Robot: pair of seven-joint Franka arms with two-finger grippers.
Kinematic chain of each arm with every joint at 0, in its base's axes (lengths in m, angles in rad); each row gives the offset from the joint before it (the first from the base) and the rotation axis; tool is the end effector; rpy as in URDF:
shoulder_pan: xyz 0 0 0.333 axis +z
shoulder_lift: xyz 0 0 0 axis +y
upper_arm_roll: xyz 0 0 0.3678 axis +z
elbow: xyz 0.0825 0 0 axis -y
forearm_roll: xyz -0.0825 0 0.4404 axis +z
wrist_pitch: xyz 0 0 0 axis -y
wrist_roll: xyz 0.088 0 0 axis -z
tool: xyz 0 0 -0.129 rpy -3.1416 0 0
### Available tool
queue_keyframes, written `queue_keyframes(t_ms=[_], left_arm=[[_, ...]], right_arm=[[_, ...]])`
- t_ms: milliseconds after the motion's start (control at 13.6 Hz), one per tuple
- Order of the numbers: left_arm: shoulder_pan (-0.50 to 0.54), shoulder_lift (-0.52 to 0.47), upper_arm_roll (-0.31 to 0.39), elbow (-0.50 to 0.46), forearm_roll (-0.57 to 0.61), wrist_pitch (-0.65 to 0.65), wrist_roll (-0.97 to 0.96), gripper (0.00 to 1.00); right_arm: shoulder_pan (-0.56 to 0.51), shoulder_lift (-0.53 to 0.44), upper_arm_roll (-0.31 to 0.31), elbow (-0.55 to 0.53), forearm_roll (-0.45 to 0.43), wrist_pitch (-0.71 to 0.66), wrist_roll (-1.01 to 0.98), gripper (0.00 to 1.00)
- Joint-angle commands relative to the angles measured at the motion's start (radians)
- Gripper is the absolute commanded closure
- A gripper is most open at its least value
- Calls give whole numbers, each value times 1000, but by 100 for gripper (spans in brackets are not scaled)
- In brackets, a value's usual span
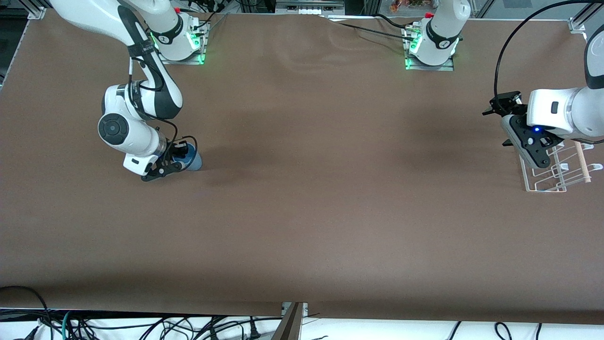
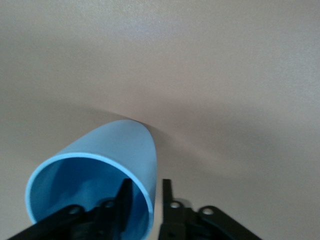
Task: Transfer cup to left arm and place on rack
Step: 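Close the right gripper on the cup rim while the left gripper lowers, then lift the cup sideways with the right gripper while the left gripper approaches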
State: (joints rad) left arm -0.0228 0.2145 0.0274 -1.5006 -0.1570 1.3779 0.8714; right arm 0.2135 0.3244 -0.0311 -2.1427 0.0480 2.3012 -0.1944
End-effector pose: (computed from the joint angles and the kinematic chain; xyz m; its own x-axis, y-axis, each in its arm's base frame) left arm 0.6473 -0.0211 0.5439 0.6280 -0.7721 -0.0975 -0.7055 -0.6177 0.3474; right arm 0.5902 0.1105 0.2212 0.9286 0.3356 -0.1582 0.3316 -0.9420 -0.0516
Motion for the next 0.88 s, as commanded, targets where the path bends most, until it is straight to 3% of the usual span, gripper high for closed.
queue_keyframes(t_ms=[0, 220, 514, 808], left_arm=[[12, -9, 0, -15, -22, 12, 28, 0], [17, -7, 0, -15, -24, 13, 28, 0], [17, -3, 0, -15, -30, 27, 70, 0], [12, 29, -1, -15, -50, 44, 110, 0]], right_arm=[[-8, 5, 2, 47, 29, -18, -11, 100], [-5, 5, 3, 162, 30, -181, 9, 100], [18, 21, 11, 358, 116, -420, 108, 100], [87, 109, 11, 619, 315, -662, 356, 100]])
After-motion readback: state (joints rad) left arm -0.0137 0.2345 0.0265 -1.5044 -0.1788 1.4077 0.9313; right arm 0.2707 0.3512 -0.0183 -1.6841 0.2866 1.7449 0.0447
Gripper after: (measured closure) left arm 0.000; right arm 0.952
